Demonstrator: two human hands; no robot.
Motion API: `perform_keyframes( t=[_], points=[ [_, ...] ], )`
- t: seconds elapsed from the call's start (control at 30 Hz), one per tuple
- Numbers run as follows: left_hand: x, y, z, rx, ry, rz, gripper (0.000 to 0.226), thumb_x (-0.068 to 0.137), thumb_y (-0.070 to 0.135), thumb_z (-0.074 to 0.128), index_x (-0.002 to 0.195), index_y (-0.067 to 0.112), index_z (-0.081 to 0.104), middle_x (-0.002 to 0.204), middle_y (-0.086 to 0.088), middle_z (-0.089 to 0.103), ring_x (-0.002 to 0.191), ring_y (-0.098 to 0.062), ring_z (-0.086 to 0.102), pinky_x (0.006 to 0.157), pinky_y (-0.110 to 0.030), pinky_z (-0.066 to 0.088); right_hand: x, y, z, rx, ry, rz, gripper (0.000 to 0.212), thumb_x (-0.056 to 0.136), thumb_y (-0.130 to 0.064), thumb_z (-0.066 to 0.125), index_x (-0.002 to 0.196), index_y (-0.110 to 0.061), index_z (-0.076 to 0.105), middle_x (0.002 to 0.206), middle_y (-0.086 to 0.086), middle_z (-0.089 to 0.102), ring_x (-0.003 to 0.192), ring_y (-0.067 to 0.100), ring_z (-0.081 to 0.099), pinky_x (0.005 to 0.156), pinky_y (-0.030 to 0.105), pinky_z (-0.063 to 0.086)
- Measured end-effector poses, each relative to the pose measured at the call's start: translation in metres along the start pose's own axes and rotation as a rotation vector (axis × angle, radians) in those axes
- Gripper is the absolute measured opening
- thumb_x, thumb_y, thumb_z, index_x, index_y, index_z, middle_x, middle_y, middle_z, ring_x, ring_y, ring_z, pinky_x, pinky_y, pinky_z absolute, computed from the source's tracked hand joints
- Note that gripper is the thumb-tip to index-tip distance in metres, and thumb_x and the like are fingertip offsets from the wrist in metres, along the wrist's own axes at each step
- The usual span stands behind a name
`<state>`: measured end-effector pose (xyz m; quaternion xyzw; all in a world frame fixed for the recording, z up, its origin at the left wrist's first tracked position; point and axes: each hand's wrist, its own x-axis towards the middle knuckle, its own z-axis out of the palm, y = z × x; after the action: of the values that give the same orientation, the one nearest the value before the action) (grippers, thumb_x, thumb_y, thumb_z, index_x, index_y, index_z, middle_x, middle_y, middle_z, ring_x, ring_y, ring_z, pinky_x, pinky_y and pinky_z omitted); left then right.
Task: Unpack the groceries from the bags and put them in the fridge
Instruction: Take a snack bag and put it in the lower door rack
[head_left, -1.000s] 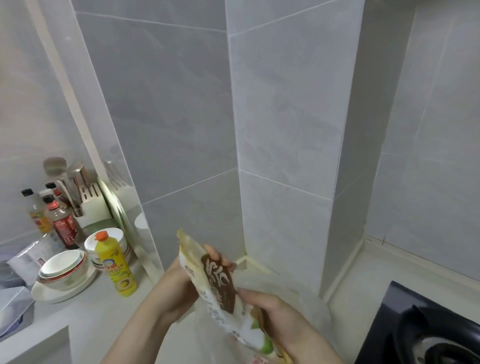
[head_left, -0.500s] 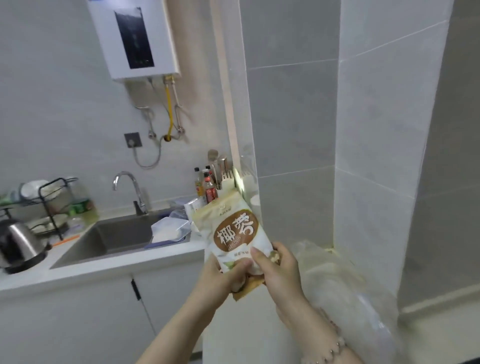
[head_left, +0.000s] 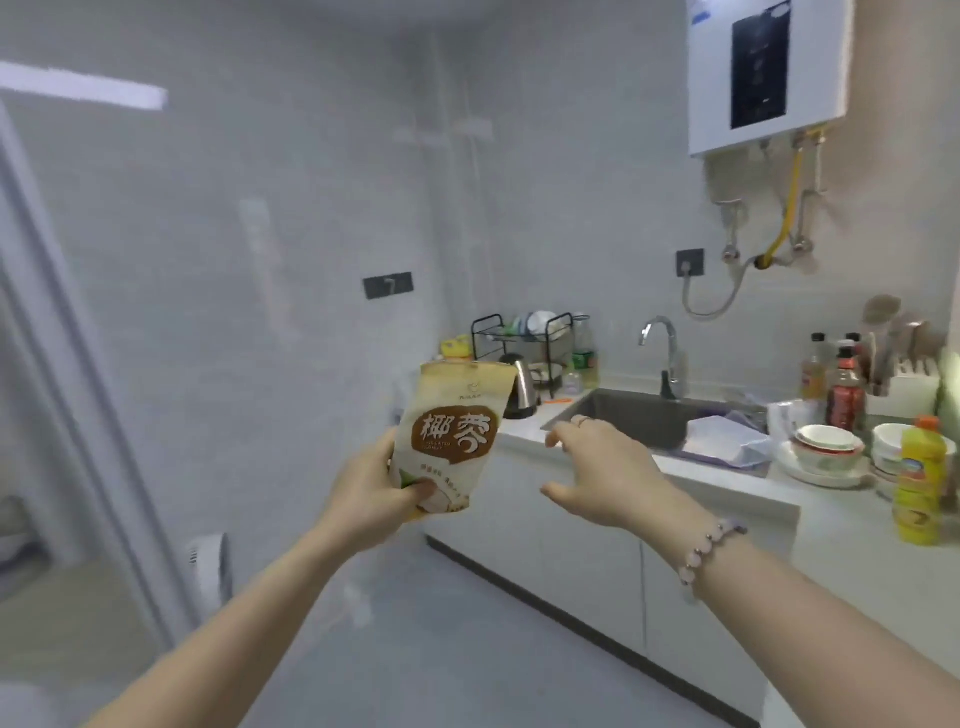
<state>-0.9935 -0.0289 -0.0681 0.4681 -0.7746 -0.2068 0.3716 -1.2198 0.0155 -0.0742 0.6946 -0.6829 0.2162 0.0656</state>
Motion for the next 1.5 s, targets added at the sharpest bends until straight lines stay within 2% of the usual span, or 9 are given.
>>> perform_keyframes(
  t=[0.23,0.37,0.47,0.7,0.93,1.07,1.23,1.4,1.5],
  points=[
    [-0.075,-0.041,-0.208,0.188,0.369,-0.133,0.04,0.073,0.001,0.073,0.094,0.033,0.059,0.092,0.011,0.067,0.089,-0.011,0.064,0.071,-0.027,0.055,0.042,-0.185,0.016,0.106,-0.029,-0.412,0.05,0.087,-0.052,0.056,0.127,-0.022,0.047,0.125,-0.003,0.052,0.115,0.016,0.05,0.088,0.029,0.042],
    [-0.122,-0.066,-0.3,0.357,0.549,-0.177,0.04,0.075,0.001,0.073,0.103,0.024,0.058,0.092,0.011,0.062,0.088,-0.009,0.056,0.069,-0.019,0.046,0.047,-0.285,0.015,0.215,-0.027,-0.552,0.05,0.087,-0.055,0.054,0.126,-0.023,0.048,0.123,-0.005,0.052,0.112,0.015,0.051,0.088,0.029,0.042],
    [-0.147,-0.097,-0.357,0.461,0.635,-0.235,0.04,0.073,0.006,0.075,0.106,0.024,0.061,0.1,0.007,0.064,0.097,-0.015,0.057,0.081,-0.03,0.047,0.052,-0.357,0.013,0.267,-0.011,-0.636,0.05,0.088,-0.053,0.055,0.126,-0.021,0.048,0.125,-0.003,0.051,0.111,0.017,0.051,0.088,0.028,0.043],
    [-0.151,-0.179,-0.45,0.638,0.595,-0.305,0.039,0.077,0.013,0.07,0.113,0.024,0.058,0.111,0.002,0.066,0.101,-0.022,0.059,0.077,-0.031,0.048,0.073,-0.49,0.032,0.167,0.073,-0.665,0.048,0.088,-0.05,0.054,0.126,-0.02,0.048,0.123,-0.001,0.053,0.112,0.019,0.05,0.083,0.031,0.044],
    [-0.117,-0.243,-0.493,0.78,0.483,-0.268,0.029,0.082,0.012,0.059,0.108,0.023,0.056,0.107,0.0,0.064,0.094,-0.025,0.059,0.072,-0.037,0.051,0.102,-0.546,0.067,0.047,0.063,-0.527,0.046,0.089,-0.047,0.055,0.124,-0.018,0.048,0.122,0.001,0.053,0.11,0.021,0.052,0.08,0.031,0.044],
    [-0.091,-0.265,-0.487,0.811,0.404,-0.24,0.034,0.082,0.005,0.053,0.111,0.023,0.054,0.112,-0.001,0.061,0.102,-0.026,0.057,0.068,-0.03,0.04,0.111,-0.554,0.078,-0.033,0.049,-0.459,0.044,0.089,-0.046,0.055,0.12,-0.016,0.05,0.12,0.001,0.055,0.108,0.022,0.052,0.08,0.032,0.046],
    [-0.061,-0.286,-0.456,0.739,0.316,-0.167,0.041,0.079,0.005,0.052,0.116,0.024,0.059,0.113,0.001,0.064,0.105,-0.023,0.058,0.069,-0.028,0.043,0.121,-0.556,0.075,-0.085,0.104,-0.445,0.04,0.089,-0.04,0.056,0.12,-0.015,0.051,0.116,0.003,0.056,0.105,0.023,0.054,0.077,0.033,0.048],
    [-0.037,-0.283,-0.431,0.782,0.182,-0.176,0.036,0.08,0.007,0.05,0.112,0.02,0.058,0.11,-0.004,0.064,0.102,-0.027,0.059,0.07,-0.028,0.04,0.13,-0.561,0.067,-0.084,0.136,-0.429,0.022,0.089,-0.029,0.054,0.098,-0.009,0.059,0.091,0.004,0.053,0.081,0.023,0.051,0.062,0.03,0.039],
    [-0.026,-0.284,-0.422,0.794,0.133,-0.179,0.033,0.083,0.009,0.049,0.113,0.02,0.057,0.112,-0.005,0.063,0.101,-0.027,0.059,0.072,-0.028,0.042,0.136,-0.564,0.061,-0.044,0.175,-0.417,0.02,0.089,-0.022,0.053,0.094,-0.005,0.062,0.089,0.005,0.053,0.075,0.022,0.048,0.061,0.029,0.04]
  ],
)
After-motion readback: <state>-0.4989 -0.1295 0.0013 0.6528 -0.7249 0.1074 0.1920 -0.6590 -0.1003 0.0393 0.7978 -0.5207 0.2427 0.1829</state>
